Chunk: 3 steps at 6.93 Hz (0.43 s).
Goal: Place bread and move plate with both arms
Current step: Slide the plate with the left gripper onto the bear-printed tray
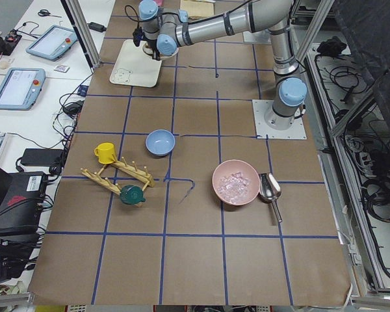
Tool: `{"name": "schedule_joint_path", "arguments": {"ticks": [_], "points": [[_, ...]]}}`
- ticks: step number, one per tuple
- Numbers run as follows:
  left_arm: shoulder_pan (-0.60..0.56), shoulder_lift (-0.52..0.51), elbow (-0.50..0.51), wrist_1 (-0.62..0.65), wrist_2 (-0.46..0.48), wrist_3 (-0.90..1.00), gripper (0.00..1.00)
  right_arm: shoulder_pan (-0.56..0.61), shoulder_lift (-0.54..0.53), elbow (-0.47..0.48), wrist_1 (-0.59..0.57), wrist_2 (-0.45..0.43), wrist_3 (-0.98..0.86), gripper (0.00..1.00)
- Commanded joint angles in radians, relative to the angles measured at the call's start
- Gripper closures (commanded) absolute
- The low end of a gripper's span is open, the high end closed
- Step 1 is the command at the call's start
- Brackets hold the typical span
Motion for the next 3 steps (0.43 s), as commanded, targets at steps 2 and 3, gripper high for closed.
{"name": "schedule_joint_path", "arguments": {"ticks": [2, 3], "points": [[0.001, -0.152, 0.118, 0.023, -0.013, 0.006, 1.00, -0.001, 0.002, 0.002, 0.000, 0.000, 0.000, 0.00], [-0.001, -0.156, 0.117, 0.040, -0.019, 0.002, 1.00, 0.001, -0.001, 0.000, -0.003, 0.002, 0.002, 0.00]]}}
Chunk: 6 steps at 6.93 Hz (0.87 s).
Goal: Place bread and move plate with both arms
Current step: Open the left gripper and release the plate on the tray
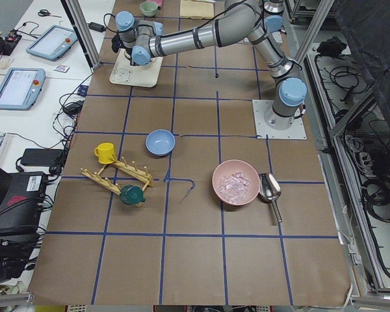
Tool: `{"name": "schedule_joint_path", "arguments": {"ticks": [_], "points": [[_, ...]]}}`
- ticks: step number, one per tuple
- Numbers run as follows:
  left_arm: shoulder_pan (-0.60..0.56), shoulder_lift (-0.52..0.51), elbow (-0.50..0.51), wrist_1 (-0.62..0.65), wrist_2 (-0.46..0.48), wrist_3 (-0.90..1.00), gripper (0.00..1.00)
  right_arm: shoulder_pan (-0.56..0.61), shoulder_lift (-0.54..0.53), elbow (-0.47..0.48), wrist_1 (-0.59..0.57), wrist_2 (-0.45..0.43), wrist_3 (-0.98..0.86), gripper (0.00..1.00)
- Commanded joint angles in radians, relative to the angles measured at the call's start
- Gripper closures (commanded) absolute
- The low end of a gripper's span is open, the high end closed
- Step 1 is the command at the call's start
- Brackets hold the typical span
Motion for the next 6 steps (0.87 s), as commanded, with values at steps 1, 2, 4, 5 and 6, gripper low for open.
{"name": "schedule_joint_path", "arguments": {"ticks": [1, 2, 4, 5, 6], "points": [[-0.001, -0.016, 0.004, 0.018, -0.028, -0.009, 0.01, -0.002, 0.001, 0.002, -0.002, -0.002, -0.001, 0.00], [-0.001, -0.005, 0.002, 0.018, -0.025, -0.009, 0.00, 0.001, 0.000, 0.001, -0.002, 0.001, 0.000, 0.00], [0.011, 0.045, 0.001, -0.031, -0.001, -0.009, 0.00, 0.001, 0.000, 0.001, -0.002, 0.001, 0.002, 0.00], [0.054, 0.086, 0.002, -0.098, 0.031, -0.006, 0.00, -0.001, 0.001, 0.002, -0.002, -0.001, 0.002, 0.00], [0.072, 0.141, 0.001, -0.193, 0.045, -0.004, 0.00, 0.001, -0.002, 0.001, -0.002, 0.001, 0.004, 0.00]]}}
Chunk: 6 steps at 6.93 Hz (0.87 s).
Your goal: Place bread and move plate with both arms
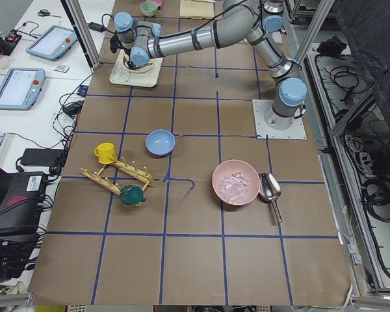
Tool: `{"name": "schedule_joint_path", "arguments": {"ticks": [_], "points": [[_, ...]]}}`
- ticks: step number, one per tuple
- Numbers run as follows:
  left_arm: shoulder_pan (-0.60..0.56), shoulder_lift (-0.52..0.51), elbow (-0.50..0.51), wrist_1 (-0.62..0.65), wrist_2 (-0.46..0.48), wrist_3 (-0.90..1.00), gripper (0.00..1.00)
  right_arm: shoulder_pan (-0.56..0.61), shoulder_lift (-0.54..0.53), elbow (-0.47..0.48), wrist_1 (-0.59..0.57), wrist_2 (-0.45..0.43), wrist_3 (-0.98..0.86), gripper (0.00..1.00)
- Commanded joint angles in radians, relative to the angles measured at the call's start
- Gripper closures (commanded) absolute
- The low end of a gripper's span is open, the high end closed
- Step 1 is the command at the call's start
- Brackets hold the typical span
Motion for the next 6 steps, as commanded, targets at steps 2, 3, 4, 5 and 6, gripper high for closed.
{"name": "schedule_joint_path", "arguments": {"ticks": [2, 3, 4, 5, 6], "points": [[0.048, 0.193, -0.010, -0.208, 0.214, 0.002, 0.00, 0.001, 0.000, -0.001, -0.002, 0.001, 0.003, 0.00], [0.056, 0.251, -0.033, -0.263, 0.219, 0.002, 0.00, 0.001, -0.002, -0.001, 0.005, -0.002, -0.002, 0.00], [0.076, 0.297, -0.065, -0.286, 0.235, 0.008, 0.00, 0.004, -0.002, -0.008, 0.002, 0.001, -0.002, 0.00], [0.088, 0.357, -0.129, -0.312, 0.237, 0.013, 0.00, 0.010, -0.002, -0.005, 0.002, 0.001, -0.002, 0.00], [0.097, 0.427, -0.211, -0.297, 0.233, 0.030, 0.00, 0.010, -0.002, -0.007, 0.000, 0.002, 0.007, 0.00]]}}
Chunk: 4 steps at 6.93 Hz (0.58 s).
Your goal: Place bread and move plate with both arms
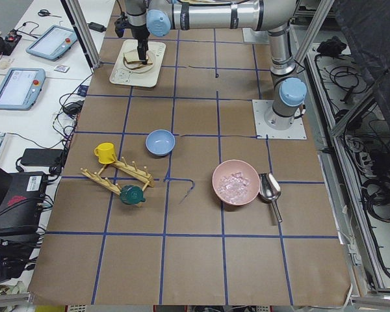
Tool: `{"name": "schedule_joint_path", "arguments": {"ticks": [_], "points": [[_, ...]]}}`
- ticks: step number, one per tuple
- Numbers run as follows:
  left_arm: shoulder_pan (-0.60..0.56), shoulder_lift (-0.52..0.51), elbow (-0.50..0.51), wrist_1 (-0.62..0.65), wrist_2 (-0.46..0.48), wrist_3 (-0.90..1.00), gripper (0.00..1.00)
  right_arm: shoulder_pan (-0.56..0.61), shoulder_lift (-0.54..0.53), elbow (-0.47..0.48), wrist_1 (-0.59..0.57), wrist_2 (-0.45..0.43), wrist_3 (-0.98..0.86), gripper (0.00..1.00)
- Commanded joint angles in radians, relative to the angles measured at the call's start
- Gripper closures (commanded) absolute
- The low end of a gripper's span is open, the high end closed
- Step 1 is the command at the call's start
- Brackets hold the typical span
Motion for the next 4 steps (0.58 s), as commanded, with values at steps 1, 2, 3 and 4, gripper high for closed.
{"name": "schedule_joint_path", "arguments": {"ticks": [1, 2, 3, 4], "points": [[0.014, 0.155, -0.159, -0.002, 0.000, 0.007, 0.00, 0.002, 0.000, 0.000, -0.001, 0.000, 0.007, 0.00], [0.014, 0.228, -0.239, -0.014, 0.002, 0.006, 0.00, 0.002, 0.001, -0.004, -0.004, 0.001, 0.009, 0.00], [0.014, 0.290, -0.305, 0.002, -0.004, 0.006, 0.00, 0.001, 0.001, 0.003, -0.021, 0.000, 0.009, 0.00], [0.008, 0.333, -0.365, 0.002, -0.001, 0.012, 0.00, 0.001, 0.001, 0.002, -0.040, 0.000, 0.009, 0.00]]}}
